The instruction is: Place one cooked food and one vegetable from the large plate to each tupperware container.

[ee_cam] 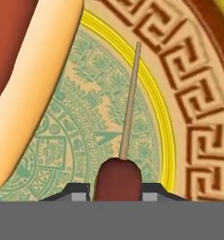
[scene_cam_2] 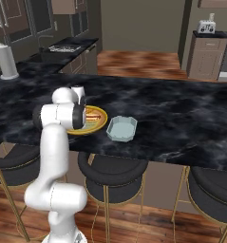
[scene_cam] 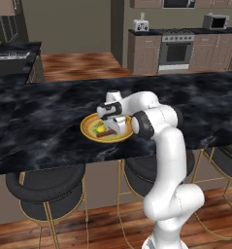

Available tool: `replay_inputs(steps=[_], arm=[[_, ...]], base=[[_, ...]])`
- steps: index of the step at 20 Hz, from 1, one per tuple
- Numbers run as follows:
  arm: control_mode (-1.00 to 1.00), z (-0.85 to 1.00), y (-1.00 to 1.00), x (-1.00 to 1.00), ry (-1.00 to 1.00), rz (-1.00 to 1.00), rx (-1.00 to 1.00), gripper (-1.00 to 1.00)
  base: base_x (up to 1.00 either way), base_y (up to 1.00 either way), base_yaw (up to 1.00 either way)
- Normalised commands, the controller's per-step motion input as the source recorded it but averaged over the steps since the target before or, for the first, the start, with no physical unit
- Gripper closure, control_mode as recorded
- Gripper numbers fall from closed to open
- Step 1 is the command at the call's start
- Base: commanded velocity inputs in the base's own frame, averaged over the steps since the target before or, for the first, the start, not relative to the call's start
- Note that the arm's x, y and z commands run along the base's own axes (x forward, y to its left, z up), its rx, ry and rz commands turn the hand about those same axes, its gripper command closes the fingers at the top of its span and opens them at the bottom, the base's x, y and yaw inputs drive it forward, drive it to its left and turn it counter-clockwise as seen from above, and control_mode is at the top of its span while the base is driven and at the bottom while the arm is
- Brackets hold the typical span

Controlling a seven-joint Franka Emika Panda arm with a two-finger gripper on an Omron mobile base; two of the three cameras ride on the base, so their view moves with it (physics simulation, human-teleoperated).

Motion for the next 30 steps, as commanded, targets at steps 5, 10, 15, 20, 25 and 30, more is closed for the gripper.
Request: replay_inputs(steps=[5, 10, 15, 20, 25, 30], arm=[[-1.00, 0.52, 0.00, -0.18, 0.04, -0.15, -0.08, 1.00], [-1.00, 0.54, -0.31, -0.27, 0.01, -0.22, -0.05, 1.00], [-1.00, 0.28, -0.85, -0.04, 0.00, -0.56, -0.08, 1.00], [-1.00, 0.27, -0.81, -0.06, 0.00, -0.59, -0.06, 1.00], [-1.00, 0.21, -0.92, 0.00, -0.08, -0.52, -0.01, 1.00], [-1.00, 0.04, -1.00, -0.04, -0.01, -0.56, -0.01, 1.00]], base=[[0.00, 0.00, 0.00], [0.00, 0.00, 0.00], [0.00, 0.00, 0.00], [0.00, 0.00, 0.00], [0.00, 0.00, 0.00], [0.00, 0.00, 0.00]])
